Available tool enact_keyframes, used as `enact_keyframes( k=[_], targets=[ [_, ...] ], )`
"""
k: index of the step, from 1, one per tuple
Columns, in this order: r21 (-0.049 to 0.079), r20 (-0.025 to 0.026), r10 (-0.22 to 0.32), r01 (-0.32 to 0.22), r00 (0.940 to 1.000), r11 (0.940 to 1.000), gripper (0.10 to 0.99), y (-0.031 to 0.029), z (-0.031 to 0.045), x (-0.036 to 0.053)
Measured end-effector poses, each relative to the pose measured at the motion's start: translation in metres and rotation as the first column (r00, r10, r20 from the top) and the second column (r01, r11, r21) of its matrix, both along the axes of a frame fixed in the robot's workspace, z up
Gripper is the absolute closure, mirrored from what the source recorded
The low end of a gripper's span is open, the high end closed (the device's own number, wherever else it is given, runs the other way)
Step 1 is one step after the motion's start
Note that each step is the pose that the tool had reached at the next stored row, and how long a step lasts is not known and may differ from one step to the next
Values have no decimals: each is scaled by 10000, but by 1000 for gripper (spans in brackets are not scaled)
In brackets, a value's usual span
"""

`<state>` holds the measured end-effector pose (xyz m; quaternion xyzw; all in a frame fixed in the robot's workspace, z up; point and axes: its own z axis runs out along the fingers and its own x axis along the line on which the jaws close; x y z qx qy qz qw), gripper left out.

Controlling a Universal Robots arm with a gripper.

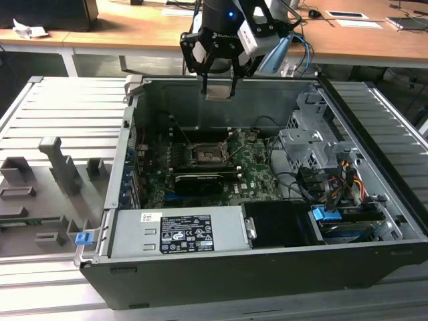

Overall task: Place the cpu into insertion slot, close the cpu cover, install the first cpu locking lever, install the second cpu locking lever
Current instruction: 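Place the cpu into insertion slot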

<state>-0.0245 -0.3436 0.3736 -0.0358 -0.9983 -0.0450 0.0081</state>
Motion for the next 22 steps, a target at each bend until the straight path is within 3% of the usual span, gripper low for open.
enact_keyframes(
  k=[16,22],
  targets=[
    [-4,0,-127,127,9999,9999,549,0,-19,0],
    [-10,0,-1016,1016,9948,9948,549,0,-37,0]
  ],
)
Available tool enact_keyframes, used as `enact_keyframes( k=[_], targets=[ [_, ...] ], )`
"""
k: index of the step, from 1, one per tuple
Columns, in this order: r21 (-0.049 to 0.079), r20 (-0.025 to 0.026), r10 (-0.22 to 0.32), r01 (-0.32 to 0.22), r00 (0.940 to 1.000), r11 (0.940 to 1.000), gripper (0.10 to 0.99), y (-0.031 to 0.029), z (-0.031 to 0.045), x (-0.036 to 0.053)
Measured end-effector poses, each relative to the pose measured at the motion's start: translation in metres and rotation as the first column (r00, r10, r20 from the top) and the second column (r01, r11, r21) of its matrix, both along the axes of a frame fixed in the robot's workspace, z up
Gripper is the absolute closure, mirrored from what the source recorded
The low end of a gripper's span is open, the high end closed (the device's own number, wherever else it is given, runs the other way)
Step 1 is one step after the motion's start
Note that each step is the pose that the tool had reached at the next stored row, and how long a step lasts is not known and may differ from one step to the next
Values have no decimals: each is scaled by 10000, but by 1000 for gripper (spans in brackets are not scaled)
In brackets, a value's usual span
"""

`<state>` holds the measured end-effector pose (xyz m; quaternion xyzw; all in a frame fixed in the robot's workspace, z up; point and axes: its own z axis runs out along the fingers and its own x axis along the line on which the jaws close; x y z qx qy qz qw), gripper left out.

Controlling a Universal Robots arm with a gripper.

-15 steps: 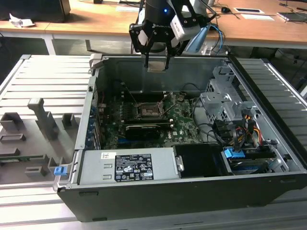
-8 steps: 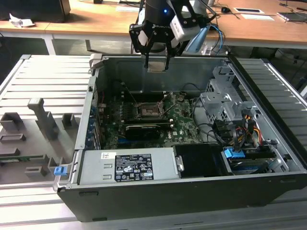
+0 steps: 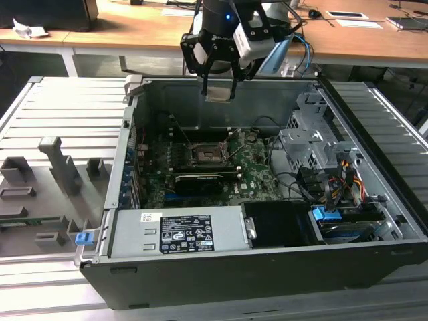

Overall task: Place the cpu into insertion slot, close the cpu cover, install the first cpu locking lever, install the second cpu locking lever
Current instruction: 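Place the cpu into insertion slot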

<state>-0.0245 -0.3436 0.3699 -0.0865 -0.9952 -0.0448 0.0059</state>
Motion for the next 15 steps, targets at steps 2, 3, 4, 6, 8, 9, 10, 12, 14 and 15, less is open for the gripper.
enact_keyframes(
  k=[2,3,4,6,8,9,10,12,14,15],
  targets=[
    [0,0,-137,137,9999,9999,549,0,-3,0],
    [0,0,-173,173,9998,9998,549,0,-4,0],
    [0,0,-216,216,9998,9998,549,0,-5,0],
    [1,0,-370,370,9993,9993,549,0,-11,0],
    [-2,-1,-525,525,9986,9986,549,0,-15,0],
    [-3,-2,-581,581,9983,9983,549,0,-16,0],
    [-3,-2,-620,620,9981,9981,549,0,-16,0],
    [-2,-2,-916,916,9958,9958,549,0,-20,0],
    [-2,-1,-1020,1020,9948,9948,549,0,-20,0],
    [-2,-1,-1114,1114,9938,9938,549,0,-21,0]
  ],
)
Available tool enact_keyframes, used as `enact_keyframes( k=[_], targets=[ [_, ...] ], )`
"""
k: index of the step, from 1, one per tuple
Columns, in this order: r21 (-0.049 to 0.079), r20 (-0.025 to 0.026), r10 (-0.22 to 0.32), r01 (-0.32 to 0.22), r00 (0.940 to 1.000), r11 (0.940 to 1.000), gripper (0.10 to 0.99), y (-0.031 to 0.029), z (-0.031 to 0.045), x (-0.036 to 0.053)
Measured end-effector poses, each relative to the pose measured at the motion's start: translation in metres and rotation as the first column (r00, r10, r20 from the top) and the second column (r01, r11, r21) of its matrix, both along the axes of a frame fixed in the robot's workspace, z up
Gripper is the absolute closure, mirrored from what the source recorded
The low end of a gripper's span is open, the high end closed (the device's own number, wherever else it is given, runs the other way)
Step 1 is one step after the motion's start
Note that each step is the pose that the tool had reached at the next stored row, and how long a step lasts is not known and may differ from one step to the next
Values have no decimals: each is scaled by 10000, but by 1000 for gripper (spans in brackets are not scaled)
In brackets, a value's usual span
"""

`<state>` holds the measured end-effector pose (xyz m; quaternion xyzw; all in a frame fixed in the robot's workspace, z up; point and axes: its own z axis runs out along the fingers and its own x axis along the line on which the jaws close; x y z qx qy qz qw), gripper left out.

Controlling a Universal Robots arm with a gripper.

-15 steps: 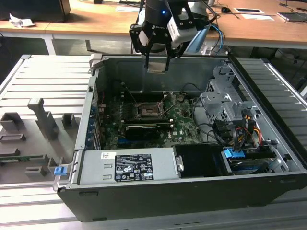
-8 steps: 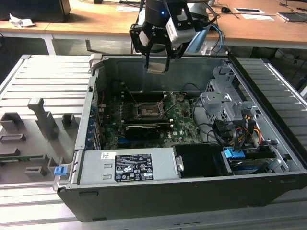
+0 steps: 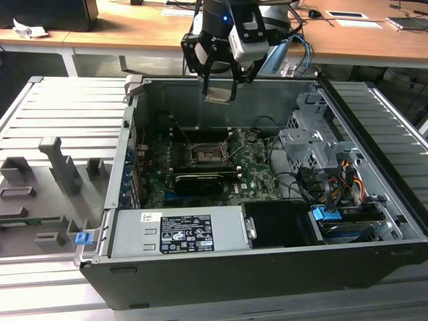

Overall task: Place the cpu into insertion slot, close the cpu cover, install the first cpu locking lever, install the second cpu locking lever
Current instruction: 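Place the cpu into insertion slot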

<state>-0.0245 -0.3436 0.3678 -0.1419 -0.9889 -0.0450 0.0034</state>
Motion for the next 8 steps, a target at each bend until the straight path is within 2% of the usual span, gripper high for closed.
enact_keyframes(
  k=[8],
  targets=[
    [-1,0,-609,609,9981,9981,549,0,-4,0]
  ],
)
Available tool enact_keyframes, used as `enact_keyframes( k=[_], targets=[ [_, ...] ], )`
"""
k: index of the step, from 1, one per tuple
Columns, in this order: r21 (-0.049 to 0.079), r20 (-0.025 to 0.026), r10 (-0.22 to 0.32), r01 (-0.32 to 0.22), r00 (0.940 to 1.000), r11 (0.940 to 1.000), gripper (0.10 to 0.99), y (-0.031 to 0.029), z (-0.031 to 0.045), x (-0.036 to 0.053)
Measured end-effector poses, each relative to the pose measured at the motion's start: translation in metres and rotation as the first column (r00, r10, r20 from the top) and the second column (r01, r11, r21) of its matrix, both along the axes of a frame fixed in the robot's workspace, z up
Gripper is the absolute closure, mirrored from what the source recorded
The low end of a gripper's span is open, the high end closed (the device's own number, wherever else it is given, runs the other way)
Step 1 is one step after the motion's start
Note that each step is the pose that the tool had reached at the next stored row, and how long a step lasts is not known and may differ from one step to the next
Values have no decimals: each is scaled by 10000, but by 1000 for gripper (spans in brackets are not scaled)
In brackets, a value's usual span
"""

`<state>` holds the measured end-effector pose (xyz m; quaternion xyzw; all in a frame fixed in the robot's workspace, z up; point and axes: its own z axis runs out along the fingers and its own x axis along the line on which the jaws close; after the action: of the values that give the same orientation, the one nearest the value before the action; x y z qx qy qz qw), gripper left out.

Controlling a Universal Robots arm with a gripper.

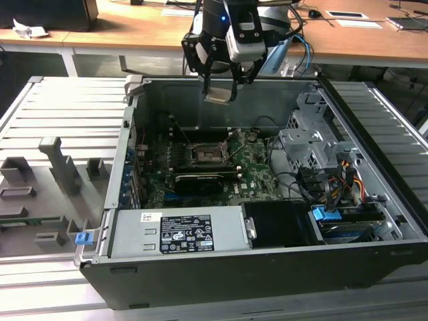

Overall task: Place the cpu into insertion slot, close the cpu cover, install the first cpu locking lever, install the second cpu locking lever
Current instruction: 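Place the cpu into insertion slot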

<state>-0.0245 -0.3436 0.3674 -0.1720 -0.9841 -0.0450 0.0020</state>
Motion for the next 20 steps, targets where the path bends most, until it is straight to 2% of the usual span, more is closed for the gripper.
enact_keyframes(
  k=[8,20],
  targets=[
    [-3,-4,-509,509,9987,9987,549,0,-14,0],
    [-6,-51,-1209,1209,9927,9927,549,0,-58,0]
  ],
)
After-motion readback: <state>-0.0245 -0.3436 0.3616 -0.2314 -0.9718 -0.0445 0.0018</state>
